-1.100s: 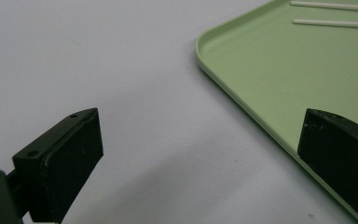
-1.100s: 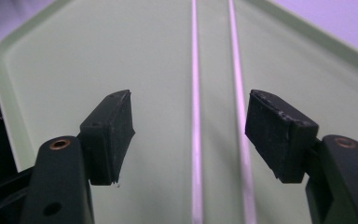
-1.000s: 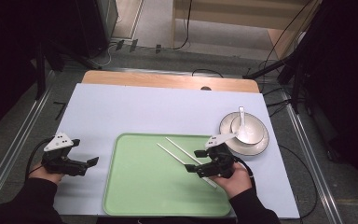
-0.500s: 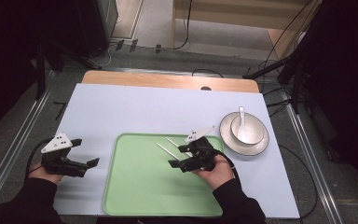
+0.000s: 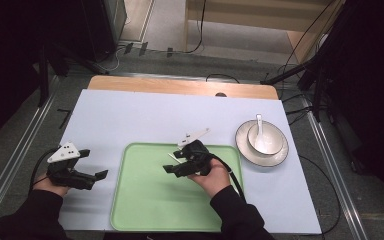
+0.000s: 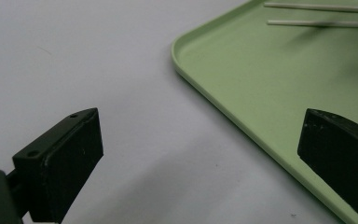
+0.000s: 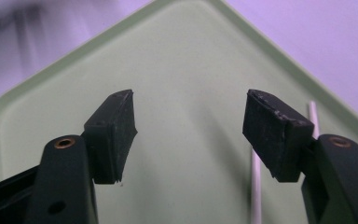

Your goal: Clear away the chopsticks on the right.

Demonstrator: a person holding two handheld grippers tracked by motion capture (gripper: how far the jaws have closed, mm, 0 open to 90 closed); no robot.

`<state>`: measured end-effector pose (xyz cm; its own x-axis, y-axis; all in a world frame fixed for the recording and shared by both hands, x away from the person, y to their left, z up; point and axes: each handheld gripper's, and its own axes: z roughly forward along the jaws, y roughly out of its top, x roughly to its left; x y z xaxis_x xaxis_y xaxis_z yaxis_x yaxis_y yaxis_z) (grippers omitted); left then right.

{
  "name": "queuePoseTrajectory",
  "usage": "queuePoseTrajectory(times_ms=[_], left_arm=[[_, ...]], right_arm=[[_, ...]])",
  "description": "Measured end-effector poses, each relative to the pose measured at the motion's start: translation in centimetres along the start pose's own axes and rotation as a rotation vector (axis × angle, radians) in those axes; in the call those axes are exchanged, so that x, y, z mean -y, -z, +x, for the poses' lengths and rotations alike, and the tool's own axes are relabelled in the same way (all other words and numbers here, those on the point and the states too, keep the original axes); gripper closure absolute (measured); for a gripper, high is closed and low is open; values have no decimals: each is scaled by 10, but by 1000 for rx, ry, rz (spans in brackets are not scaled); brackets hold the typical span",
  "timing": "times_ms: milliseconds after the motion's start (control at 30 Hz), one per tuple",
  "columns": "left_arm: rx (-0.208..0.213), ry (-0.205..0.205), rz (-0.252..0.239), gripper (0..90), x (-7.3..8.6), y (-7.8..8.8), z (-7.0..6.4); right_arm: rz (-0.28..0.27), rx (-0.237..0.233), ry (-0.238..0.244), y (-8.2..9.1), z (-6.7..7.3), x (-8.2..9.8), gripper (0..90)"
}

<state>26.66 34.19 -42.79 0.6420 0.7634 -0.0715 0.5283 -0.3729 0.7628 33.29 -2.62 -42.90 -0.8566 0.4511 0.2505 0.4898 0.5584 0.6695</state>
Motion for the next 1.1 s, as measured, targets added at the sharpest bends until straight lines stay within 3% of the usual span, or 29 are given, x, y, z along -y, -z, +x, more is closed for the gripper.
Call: queuePoseTrajectory(times_ms=[167, 267, 300, 333, 367, 467, 667, 900, 1100], left_arm=[[2, 10, -2, 0, 0, -2, 3], [8, 14, 2, 0, 0, -3, 3], [11, 10, 2, 0, 0, -3, 3], [11, 10, 2, 0, 0, -3, 3], [13, 11, -1, 0, 0, -3, 3], [16, 9, 0, 0, 0, -4, 3], [26, 7, 4, 0, 0, -4, 2], [34, 3, 7, 0, 0, -6, 1], [33, 5, 11, 0, 0, -5, 2]], right_arm=[[22, 11, 2, -21, -2, -9, 484], [57, 35, -11, -31, -6, -9, 627], [72, 50, -26, -34, -9, -8, 726], [72, 50, -26, -34, -9, -8, 726], [86, 52, -44, -37, -14, -6, 825], [95, 31, -79, -39, -20, -5, 900], [105, 43, -97, -42, -30, -6, 900], [93, 99, -162, -34, -49, -5, 900], [96, 108, -201, -26, -58, -2, 900]])
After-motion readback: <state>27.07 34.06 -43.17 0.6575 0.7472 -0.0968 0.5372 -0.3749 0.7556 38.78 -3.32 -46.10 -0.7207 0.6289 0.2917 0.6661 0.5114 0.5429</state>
